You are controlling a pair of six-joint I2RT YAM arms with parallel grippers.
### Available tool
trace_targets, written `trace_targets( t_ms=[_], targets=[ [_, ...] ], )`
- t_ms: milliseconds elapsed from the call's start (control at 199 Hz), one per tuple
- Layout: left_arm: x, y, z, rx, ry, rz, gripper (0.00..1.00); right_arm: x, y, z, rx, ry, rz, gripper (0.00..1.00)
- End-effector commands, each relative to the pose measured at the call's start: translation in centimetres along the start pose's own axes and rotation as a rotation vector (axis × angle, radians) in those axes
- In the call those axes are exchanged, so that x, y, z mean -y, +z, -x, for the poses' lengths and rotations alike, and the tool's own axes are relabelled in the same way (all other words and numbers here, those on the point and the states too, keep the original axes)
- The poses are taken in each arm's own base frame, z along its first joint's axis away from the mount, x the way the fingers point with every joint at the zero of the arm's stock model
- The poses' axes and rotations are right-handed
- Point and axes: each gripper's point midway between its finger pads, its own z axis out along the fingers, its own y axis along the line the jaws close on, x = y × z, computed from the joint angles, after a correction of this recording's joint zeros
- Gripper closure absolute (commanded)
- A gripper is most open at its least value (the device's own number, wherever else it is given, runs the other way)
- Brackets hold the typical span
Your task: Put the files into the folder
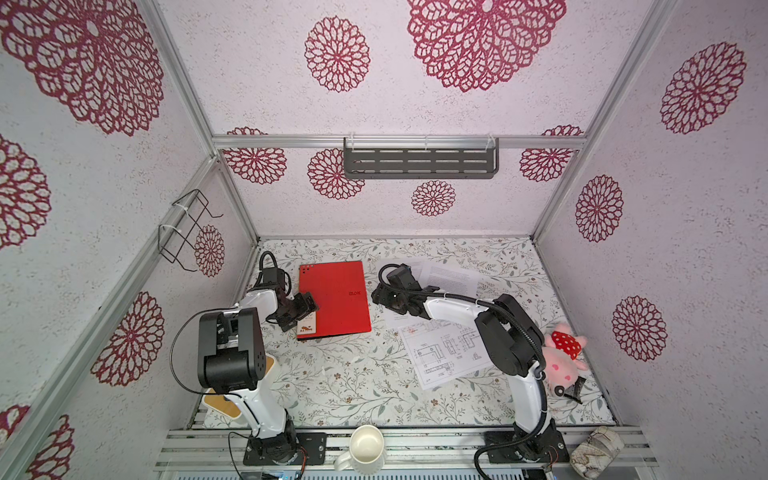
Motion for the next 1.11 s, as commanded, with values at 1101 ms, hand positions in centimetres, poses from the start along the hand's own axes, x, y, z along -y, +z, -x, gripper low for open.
trace_targets(
  t_ms=[1101],
  targets=[
    [4.8, 1.1, -2.6, -0.033, 0.036, -0.173, 0.15, -2.0, 0.4, -3.7, -0.156, -0.092, 0.096, 0.37]
  ],
)
